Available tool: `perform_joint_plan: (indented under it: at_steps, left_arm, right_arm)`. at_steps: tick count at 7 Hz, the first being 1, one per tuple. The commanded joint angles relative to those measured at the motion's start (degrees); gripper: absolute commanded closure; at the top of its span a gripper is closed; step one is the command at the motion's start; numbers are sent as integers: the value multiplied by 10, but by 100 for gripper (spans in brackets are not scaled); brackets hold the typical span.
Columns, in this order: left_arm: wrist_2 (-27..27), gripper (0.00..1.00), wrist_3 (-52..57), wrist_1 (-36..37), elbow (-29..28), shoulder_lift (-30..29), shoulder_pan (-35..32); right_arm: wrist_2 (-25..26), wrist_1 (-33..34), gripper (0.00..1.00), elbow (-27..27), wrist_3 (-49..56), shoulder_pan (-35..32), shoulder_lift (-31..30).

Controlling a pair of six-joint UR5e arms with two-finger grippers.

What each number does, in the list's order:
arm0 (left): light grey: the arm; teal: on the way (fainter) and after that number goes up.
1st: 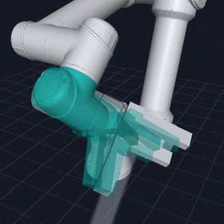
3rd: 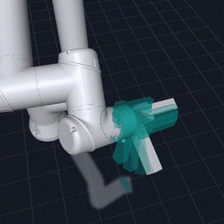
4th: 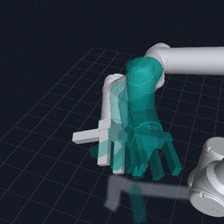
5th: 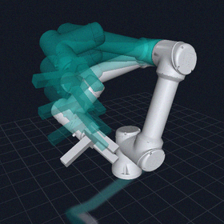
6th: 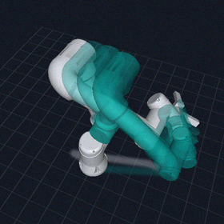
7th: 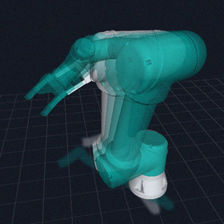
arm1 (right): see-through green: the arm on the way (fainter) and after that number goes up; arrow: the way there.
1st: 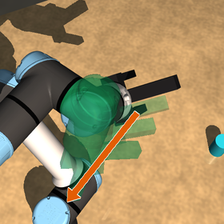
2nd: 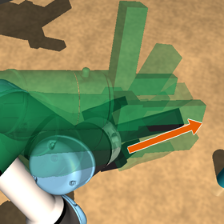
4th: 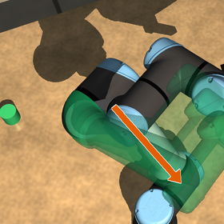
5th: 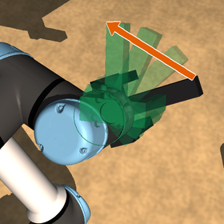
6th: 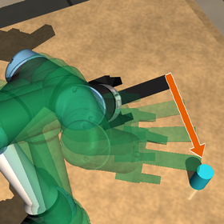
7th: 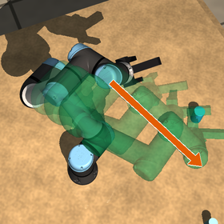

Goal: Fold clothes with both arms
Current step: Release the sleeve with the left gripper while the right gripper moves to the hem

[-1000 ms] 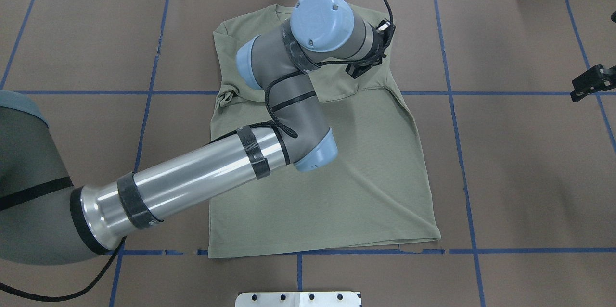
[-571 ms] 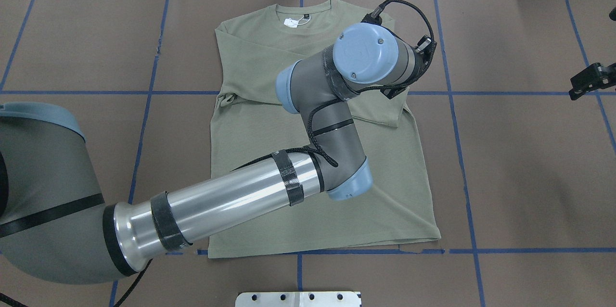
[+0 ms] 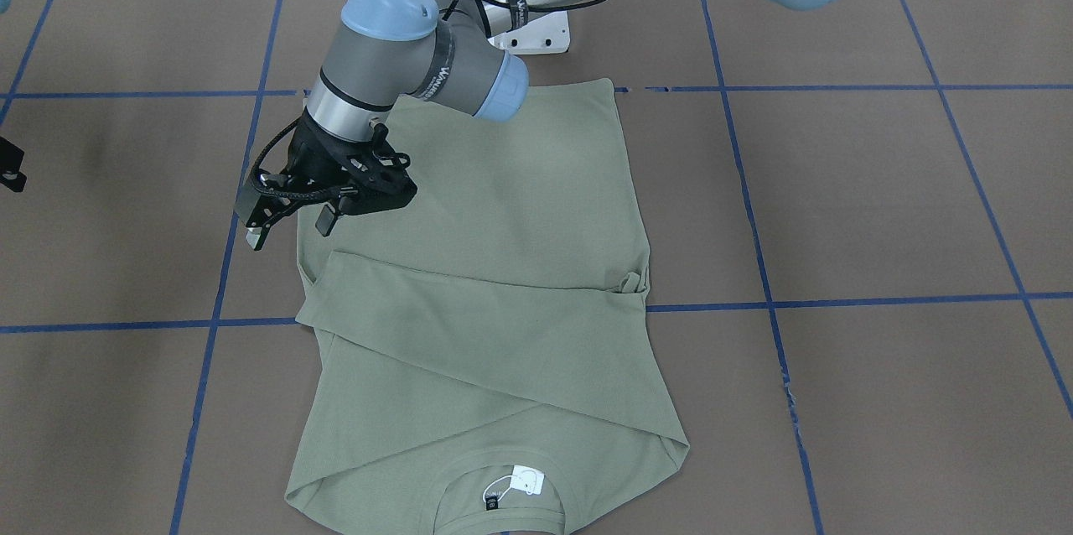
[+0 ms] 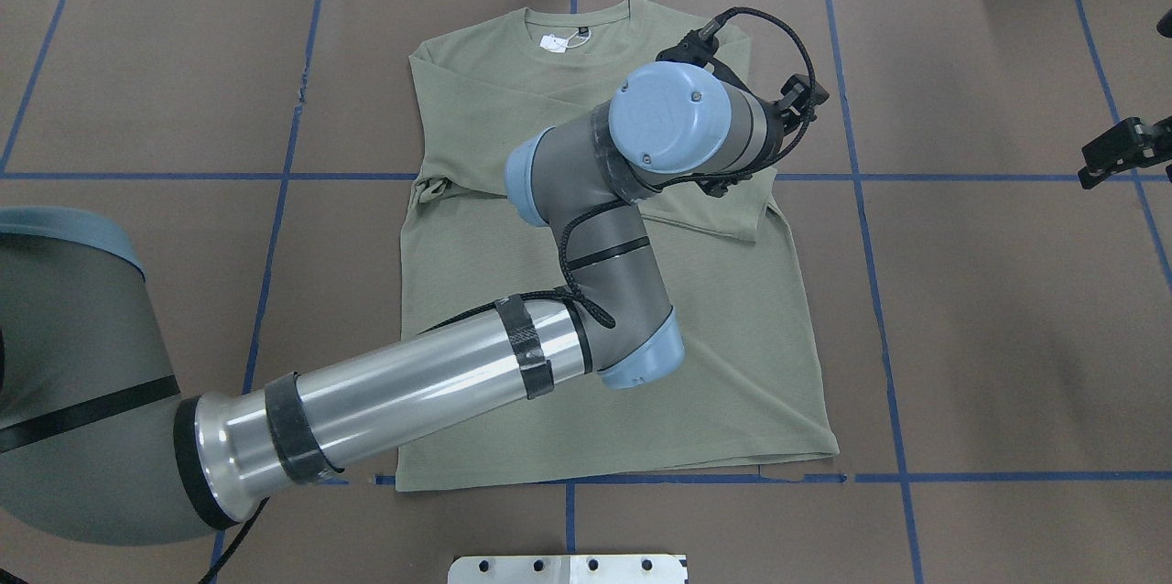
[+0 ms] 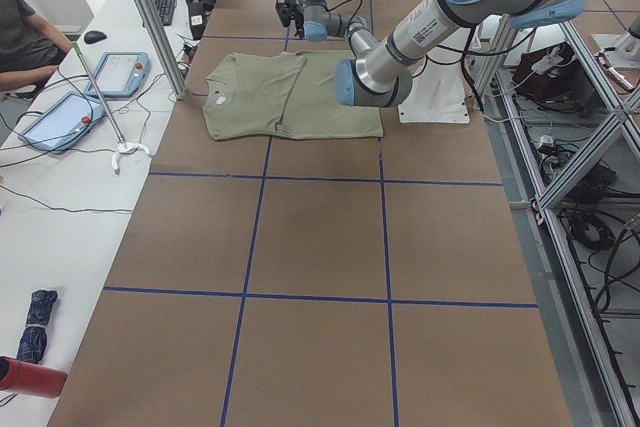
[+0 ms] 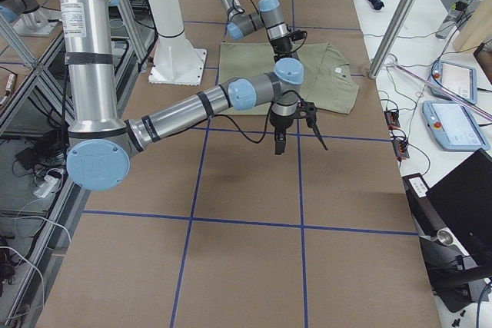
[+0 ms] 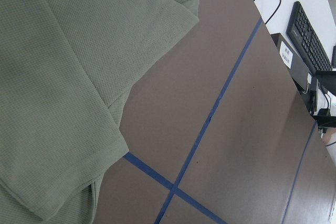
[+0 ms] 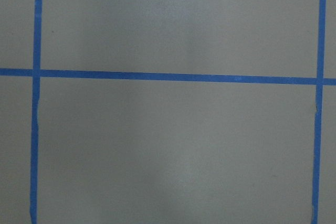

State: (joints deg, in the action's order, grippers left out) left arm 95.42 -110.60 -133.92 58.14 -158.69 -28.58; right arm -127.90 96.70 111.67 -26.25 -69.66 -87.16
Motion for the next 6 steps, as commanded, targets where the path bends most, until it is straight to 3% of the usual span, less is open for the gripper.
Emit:
perform_joint_plan:
  at_steps: [1,4,6]
  left_arm:
    - [34,0,94,91,89,49,-18]
    - [63,0,256,199,370,270,-34]
    - [70,0,396,301,510,371,-37]
  right_arm:
    - [-9,-81,0,2,-85,11,-12]
    - [-9,-229,0,4,-202,97,-55]
    - [8,-240,0,35,-300,167,-70]
